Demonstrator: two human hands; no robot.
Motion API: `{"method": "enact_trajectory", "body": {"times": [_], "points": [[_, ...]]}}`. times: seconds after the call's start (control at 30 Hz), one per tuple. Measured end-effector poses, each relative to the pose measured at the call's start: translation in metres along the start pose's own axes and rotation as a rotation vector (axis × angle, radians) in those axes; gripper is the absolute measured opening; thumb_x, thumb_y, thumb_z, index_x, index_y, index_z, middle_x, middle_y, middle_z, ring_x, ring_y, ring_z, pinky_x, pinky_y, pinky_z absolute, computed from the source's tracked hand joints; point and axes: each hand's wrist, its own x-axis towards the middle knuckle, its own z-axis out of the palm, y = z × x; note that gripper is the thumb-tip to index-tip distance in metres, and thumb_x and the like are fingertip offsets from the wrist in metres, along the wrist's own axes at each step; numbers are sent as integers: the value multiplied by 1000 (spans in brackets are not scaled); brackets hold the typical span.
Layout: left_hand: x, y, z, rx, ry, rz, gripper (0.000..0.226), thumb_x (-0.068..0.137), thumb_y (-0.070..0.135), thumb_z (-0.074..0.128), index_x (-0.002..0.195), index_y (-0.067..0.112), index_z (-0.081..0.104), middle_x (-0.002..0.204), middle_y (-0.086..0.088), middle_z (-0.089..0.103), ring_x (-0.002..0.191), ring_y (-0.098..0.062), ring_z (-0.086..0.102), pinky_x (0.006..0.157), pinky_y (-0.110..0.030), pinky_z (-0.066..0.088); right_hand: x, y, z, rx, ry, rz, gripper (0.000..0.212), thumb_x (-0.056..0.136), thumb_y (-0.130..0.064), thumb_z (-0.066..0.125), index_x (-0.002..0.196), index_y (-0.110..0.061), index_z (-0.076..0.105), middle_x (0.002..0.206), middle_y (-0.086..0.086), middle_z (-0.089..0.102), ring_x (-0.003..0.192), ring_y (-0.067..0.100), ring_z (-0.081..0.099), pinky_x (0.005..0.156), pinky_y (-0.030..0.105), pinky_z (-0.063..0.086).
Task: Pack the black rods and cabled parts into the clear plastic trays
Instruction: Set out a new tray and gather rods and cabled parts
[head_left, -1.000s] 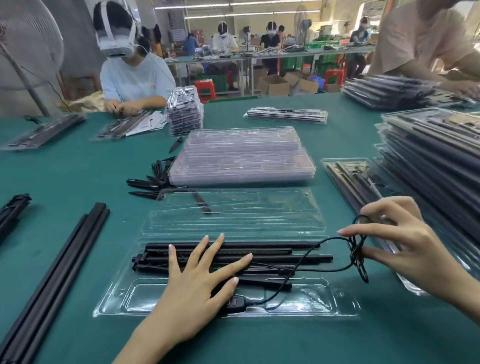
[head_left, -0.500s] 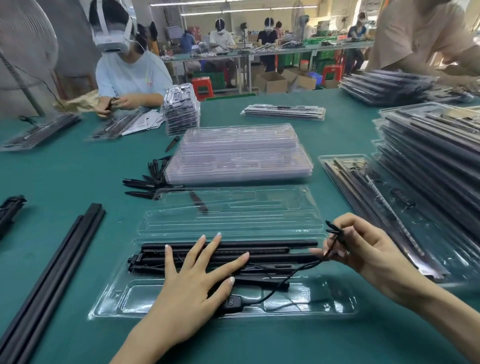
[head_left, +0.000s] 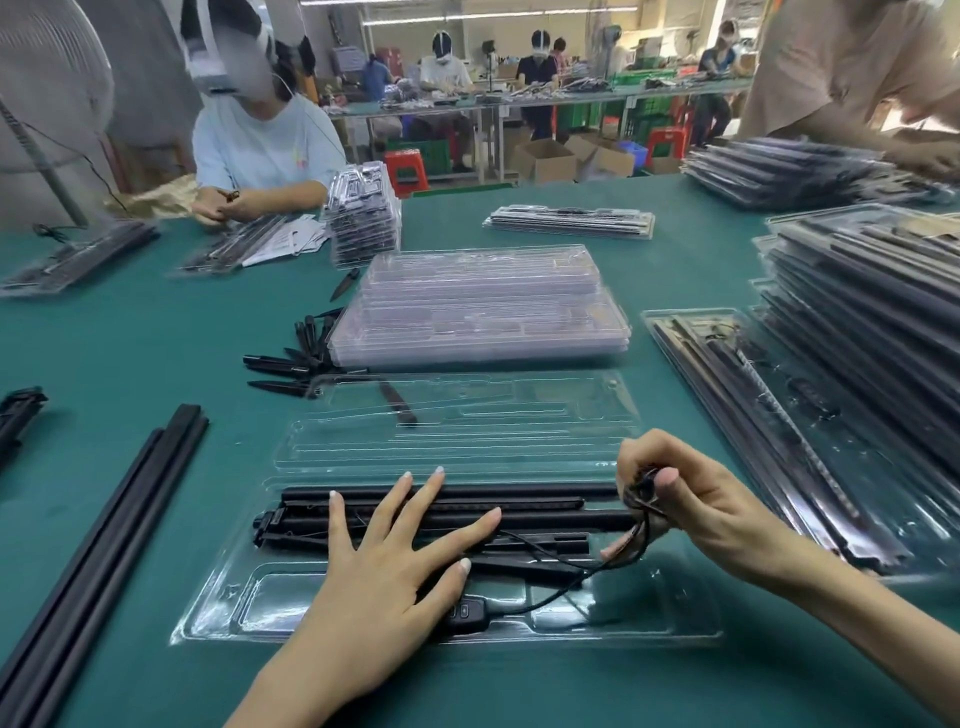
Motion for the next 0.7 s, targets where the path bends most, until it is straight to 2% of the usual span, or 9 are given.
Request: {"method": "enact_trajectory", "body": {"times": [0.1, 0.23, 0.3, 0.37, 0.4, 0.47, 0.53, 0.6, 0.7], "points": [[-1, 1, -2, -17, 0, 3, 48, 75, 67, -12, 121, 79, -14, 149, 27, -28, 135, 0, -34, 105, -53, -31, 4, -2, 3, 31, 7, 2, 33, 79, -67, 53, 88, -36, 56, 75, 3, 41, 63, 5, 43, 64, 22, 55], [-2, 1, -1, -38, 24, 12, 47, 77, 65, -10, 122, 79, -11, 151, 26, -26, 136, -1, -34, 105, -57, -28, 8, -4, 7, 97, 6, 5, 33, 76, -69, 57, 88, -38, 53, 79, 3, 43, 68, 9, 48, 64, 39, 57], [-3, 2, -5, -23, 57, 53, 47, 83, 61, -1, 126, 79, 5, 154, 23, -20, 140, -7, -29, 105, -64, -22, 10, -4, 10, 99, 9, -16, 33, 77, -68, 57, 88, -37, 52, 81, -1, 46, 68, 9, 48, 67, 42, 58], [-1, 7, -17, 101, 102, 169, 46, 90, 47, 23, 129, 59, 44, 155, 8, 23, 145, -18, 10, 107, -72, 1, 11, -2, 12, 105, 2, -37, 31, 77, -67, 58, 88, -38, 52, 83, 0, 42, 68, 11, 46, 74, 51, 56], [2, 12, -22, 162, 128, 246, 45, 89, 39, 33, 124, 43, 59, 140, 3, 46, 135, -19, 33, 106, -69, 16, 12, -1, 14, 104, -10, -46, 30, 77, -66, 58, 87, -39, 52, 84, -1, 41, 68, 11, 45, 77, 55, 55], [5, 18, -20, 220, 229, 405, 45, 81, 25, 41, 116, 26, 69, 107, 4, 65, 106, -14, 59, 101, -50, 34, 14, -1, 14, 51, -22, -43, 29, 77, -68, 55, 87, -41, 52, 85, 0, 42, 68, 11, 45, 76, 51, 57], [4, 21, -17, 117, 256, 447, 49, 77, 17, 41, 118, 19, 68, 99, 7, 68, 91, -11, 65, 89, -29, 47, 16, -4, 11, -87, -25, -53, 30, 81, -69, 48, 91, -41, 51, 80, 3, 42, 66, 8, 46, 68, 34, 57], [3, 20, -15, 31, 246, 430, 48, 77, 15, 41, 117, 20, 68, 102, 9, 68, 91, -8, 66, 79, -19, 51, 17, -8, 6, -286, -58, -80, 35, 89, -65, 38, 99, -33, 49, 81, 2, 43, 69, 9, 48, 69, 33, 52], [2, 17, -15, 56, 224, 448, 48, 78, 17, 40, 115, 23, 70, 108, 10, 68, 99, -8, 66, 82, -20, 52, 17, -7, -1, -569, -125, -150, 39, 95, -60, 27, 101, -28, 49, 88, -11, 43, 78, 4, 45, 76, 17, 39]]}}
